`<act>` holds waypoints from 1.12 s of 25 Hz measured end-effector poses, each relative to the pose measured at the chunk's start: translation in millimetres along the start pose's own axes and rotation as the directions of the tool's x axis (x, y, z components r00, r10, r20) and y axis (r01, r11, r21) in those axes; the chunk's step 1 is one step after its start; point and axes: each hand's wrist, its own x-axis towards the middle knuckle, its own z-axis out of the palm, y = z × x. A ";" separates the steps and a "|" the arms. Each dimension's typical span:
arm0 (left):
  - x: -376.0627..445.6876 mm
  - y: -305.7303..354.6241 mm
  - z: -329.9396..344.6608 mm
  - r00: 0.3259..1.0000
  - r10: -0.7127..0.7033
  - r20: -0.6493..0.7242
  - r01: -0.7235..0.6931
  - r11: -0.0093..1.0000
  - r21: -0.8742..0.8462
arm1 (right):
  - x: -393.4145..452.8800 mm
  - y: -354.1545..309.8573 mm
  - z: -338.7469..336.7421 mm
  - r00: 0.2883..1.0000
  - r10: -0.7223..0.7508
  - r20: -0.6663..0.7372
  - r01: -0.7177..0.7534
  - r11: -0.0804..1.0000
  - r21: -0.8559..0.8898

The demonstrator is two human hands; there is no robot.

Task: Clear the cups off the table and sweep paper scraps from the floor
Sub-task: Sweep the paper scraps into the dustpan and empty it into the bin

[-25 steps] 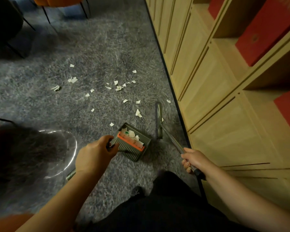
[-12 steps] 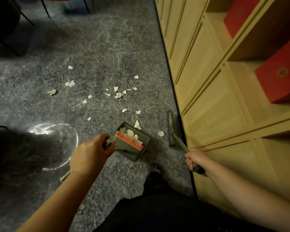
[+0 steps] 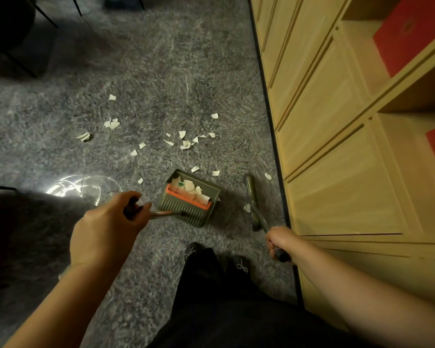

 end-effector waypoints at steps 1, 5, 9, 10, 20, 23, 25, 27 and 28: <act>7.7 -3.2 -3.5 1.000 0.001 -0.005 -0.001 1.000 0.002 | 0.5 -11.5 10.3 1.000 0.004 0.008 -0.004 1.000 -0.007; 39.3 -25.4 -19.1 0.999 -0.027 -0.033 0.027 1.000 0.000 | 2.0 -58.6 53.4 0.998 0.024 0.061 -0.028 0.997 0.069; 71.8 -49.5 -33.3 0.997 -0.054 -0.060 0.056 0.998 0.021 | -5.6 -103.7 86.4 0.995 -0.021 0.093 0.011 0.994 0.109; 78.8 -54.7 -34.8 0.996 -0.064 -0.056 0.066 0.998 0.025 | -9.1 -114.6 92.7 0.993 -0.028 0.116 0.009 0.988 0.157; 137.8 -54.7 -20.9 0.999 -0.017 0.048 0.015 0.999 0.048 | -34.6 -162.5 85.6 0.979 -0.127 0.158 0.073 0.949 0.307; 151.6 -38.2 -12.7 0.998 0.041 0.044 -0.041 0.999 -0.008 | -31.8 -164.1 51.6 0.988 -0.116 0.104 0.072 0.932 0.355; 161.8 -24.1 -5.1 0.997 0.069 0.040 -0.068 0.997 -0.020 | -23.8 -166.2 30.6 0.994 -0.097 0.057 0.070 0.931 0.359; 173.9 -6.4 2.8 0.996 0.076 0.047 -0.075 0.997 -0.014 | -14.2 -172.6 9.5 0.997 -0.073 0.021 0.062 0.941 0.333; 179.6 3.1 7.2 0.996 0.078 0.042 -0.078 0.997 -0.014 | -7.9 -176.1 -1.8 0.998 -0.062 0.000 0.059 0.945 0.323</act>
